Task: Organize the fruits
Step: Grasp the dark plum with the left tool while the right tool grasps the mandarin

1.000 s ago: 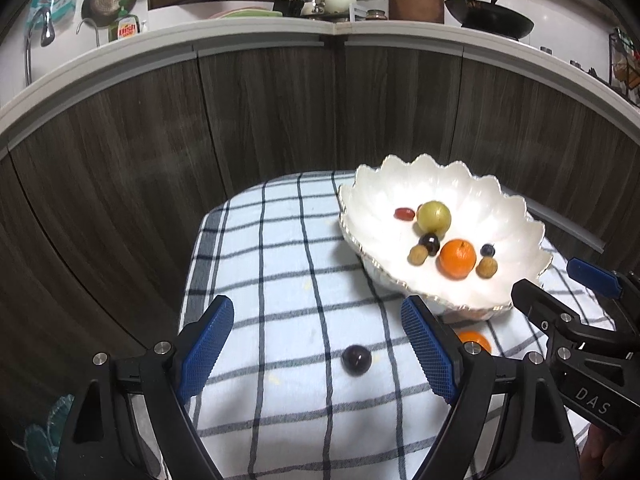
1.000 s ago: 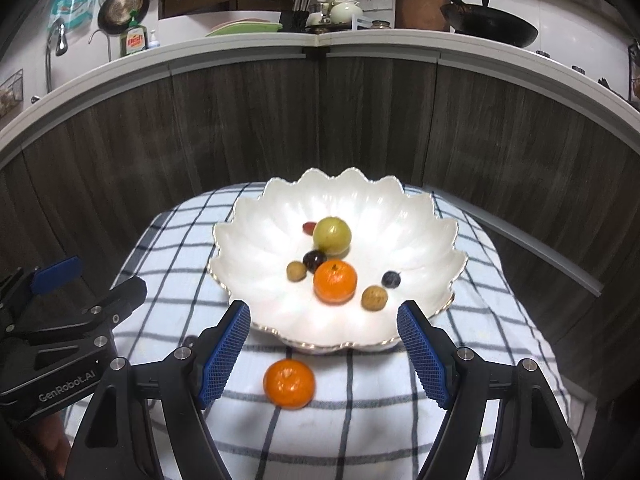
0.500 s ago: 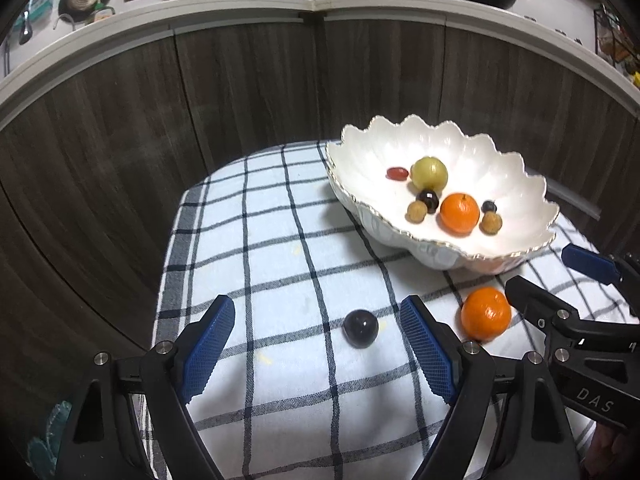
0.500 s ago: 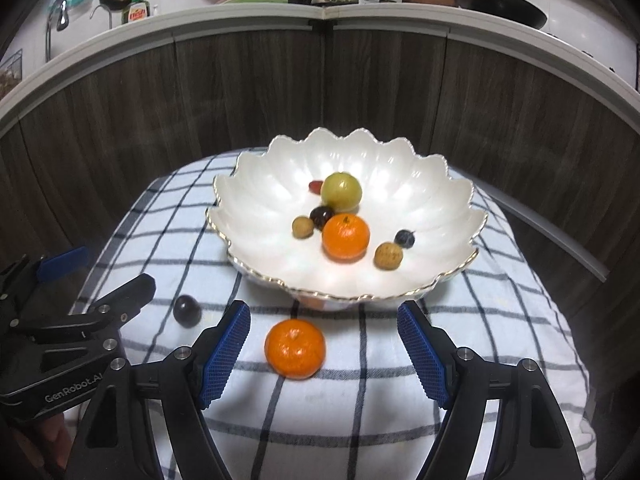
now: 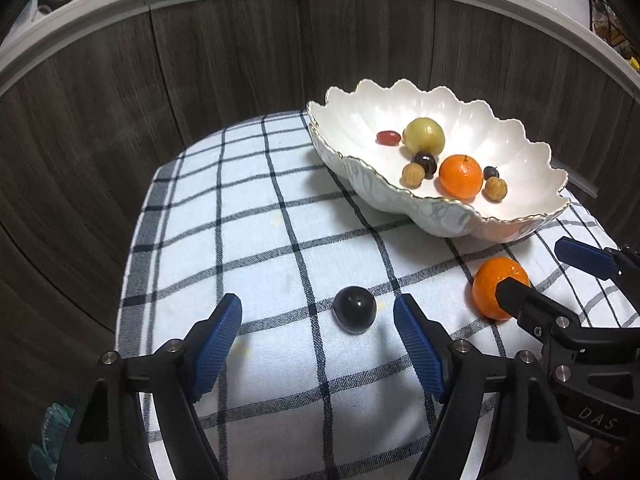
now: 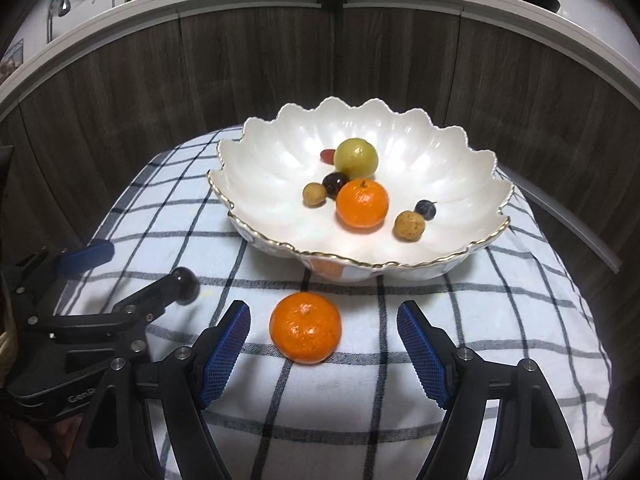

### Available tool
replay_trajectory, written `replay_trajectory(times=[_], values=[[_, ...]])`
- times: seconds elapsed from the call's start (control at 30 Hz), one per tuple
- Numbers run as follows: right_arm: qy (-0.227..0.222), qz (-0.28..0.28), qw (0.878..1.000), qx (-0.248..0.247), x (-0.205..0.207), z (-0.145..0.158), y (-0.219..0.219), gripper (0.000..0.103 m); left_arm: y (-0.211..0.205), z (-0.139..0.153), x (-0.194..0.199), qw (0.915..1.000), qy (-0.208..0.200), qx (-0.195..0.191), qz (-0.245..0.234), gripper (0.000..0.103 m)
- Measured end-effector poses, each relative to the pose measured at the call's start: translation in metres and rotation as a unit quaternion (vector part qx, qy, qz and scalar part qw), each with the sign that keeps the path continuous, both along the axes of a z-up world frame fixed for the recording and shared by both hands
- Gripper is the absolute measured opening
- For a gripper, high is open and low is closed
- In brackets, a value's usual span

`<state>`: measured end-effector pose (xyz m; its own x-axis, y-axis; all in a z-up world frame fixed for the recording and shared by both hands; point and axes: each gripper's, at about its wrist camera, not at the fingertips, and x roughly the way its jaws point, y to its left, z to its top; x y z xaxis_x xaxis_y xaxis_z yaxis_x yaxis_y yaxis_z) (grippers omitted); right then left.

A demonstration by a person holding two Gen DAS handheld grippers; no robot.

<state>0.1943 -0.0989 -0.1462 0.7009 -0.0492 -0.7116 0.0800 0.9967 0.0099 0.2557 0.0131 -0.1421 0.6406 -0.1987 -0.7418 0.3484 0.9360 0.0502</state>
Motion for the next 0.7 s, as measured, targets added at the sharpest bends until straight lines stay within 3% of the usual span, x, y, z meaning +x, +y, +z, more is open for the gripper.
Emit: replay_trajectory(times=[0.37, 0.53, 0.7], values=[[0.023, -0.005, 1.0, 0.011, 0.009, -0.013, 0.0, 0.076, -0.005, -0.016, 0.01, 0.9996, 0.028, -0.009, 0.0, 0.067], [0.025, -0.004, 1.0, 0.017, 0.012, -0.017, -0.001, 0.076, -0.01, -0.021, 0.015, 0.9993, 0.036, -0.011, 0.002, 0.058], [0.032, 0.0, 0.999, 0.025, 0.016, -0.022, -0.002, 0.064, -0.015, -0.023, 0.014, 0.9992, 0.039, -0.008, -0.004, 0.048]])
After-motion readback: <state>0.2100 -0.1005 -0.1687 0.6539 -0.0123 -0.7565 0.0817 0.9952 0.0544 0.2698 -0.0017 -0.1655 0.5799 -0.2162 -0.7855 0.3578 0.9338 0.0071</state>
